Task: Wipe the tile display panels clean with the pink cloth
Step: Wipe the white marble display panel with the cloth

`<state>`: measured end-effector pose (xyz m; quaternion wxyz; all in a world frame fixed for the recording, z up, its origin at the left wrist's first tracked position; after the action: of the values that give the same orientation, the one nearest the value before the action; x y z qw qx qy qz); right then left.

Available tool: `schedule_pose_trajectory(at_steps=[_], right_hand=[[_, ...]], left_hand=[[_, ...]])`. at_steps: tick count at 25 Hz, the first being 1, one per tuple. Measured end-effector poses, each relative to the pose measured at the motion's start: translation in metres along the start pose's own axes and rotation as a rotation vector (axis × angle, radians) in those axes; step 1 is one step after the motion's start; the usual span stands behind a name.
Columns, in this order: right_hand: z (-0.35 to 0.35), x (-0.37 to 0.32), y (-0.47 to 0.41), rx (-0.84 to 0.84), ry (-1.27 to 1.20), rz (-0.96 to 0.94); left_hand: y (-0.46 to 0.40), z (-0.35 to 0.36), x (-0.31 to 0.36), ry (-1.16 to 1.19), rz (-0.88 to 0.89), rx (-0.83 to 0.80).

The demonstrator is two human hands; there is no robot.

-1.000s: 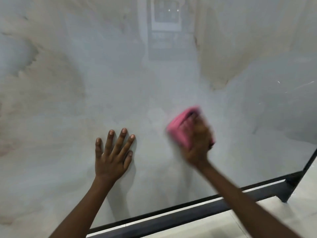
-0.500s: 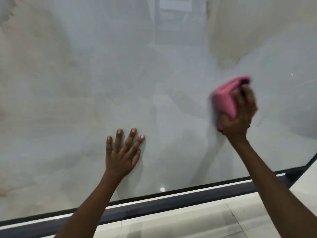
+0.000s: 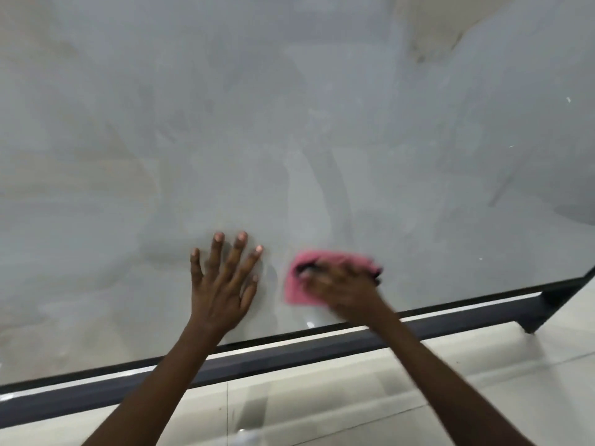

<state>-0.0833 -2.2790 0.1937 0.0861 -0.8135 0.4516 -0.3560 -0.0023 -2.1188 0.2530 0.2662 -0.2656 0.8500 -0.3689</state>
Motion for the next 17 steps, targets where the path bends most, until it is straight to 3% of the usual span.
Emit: schedule_pose_trajectory(at_steps=[1, 4, 5, 7, 9, 11, 13, 15, 17], right_hand=[[-0.039, 0.06, 0.011, 0.105, -0.013, 0.206], [-0.111, 0.2, 0.103, 0.631, -0.333, 0.805], [-0.111, 0.212, 0.132, 0.768, -0.364, 0.956], [-0.069, 0.192, 0.152, 0.889, -0.421, 1.165], [-0.005, 0.108, 0.14, 0.835, -0.448, 1.328], [0.055, 0.007, 0.109, 0.6, -0.614, 1.365], [0.088, -0.047, 0.1, 0.439, -0.704, 1.388], [0.076, -0.019, 0.116, 0.476, -0.724, 1.385], [0.022, 0.064, 0.128, 0.607, -0.594, 1.325]], left_hand=[[0.013, 0.011, 0.01, -0.035, 0.047, -0.035], [0.032, 0.038, 0.014, -0.129, 0.083, -0.013], [0.032, 0.041, 0.012, -0.139, 0.062, 0.019], [0.03, 0.044, 0.014, -0.157, 0.054, 0.074], [0.03, 0.046, 0.016, -0.18, 0.089, 0.095], [0.029, 0.046, 0.013, -0.195, 0.081, 0.077], [0.029, 0.038, 0.013, -0.154, 0.047, 0.023], [0.022, 0.023, 0.024, -0.056, 0.058, -0.037], [-0.019, -0.011, 0.031, 0.0, 0.081, 0.031]])
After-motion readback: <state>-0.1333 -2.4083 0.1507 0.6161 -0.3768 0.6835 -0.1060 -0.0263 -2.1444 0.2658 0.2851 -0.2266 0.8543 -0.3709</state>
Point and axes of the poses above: each hand's wrist, its own y-axis away from the middle knuckle, its own z-axis out of the palm, x = y × z, the point moved 9 cm from there along -y, towards the middle knuckle, and after that the axes turned 14 degrees about -x, right-handed, at the moved point
